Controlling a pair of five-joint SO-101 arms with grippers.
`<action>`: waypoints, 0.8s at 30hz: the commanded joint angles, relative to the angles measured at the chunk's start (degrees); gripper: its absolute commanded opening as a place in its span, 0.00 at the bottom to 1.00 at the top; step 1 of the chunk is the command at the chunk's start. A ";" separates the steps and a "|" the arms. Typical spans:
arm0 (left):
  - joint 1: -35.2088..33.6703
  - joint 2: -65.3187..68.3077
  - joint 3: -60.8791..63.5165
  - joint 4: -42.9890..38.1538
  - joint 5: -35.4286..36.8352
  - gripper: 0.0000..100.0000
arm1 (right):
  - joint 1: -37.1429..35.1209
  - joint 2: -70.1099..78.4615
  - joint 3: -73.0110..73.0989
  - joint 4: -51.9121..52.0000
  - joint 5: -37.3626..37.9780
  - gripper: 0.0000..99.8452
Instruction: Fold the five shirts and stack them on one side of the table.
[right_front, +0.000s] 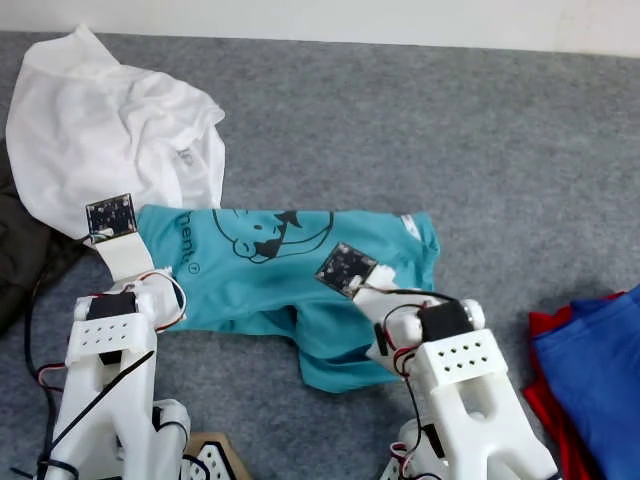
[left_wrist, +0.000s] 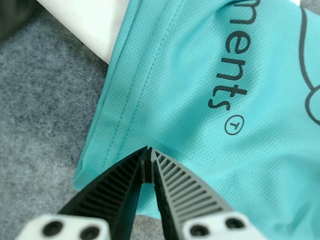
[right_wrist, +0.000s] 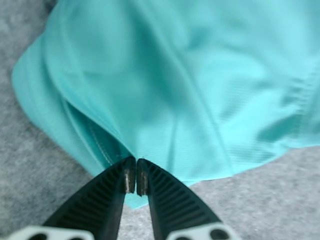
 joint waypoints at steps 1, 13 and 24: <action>0.48 -0.40 -0.13 -0.97 0.18 0.01 | 2.07 0.13 -5.32 -0.75 0.53 0.01; 0.48 -0.40 -0.13 -0.97 0.18 0.01 | 8.75 2.86 -13.85 -8.04 0.62 0.01; 0.48 -0.40 -0.13 -0.97 0.18 0.01 | 10.77 29.14 -31.96 -8.75 -6.77 0.01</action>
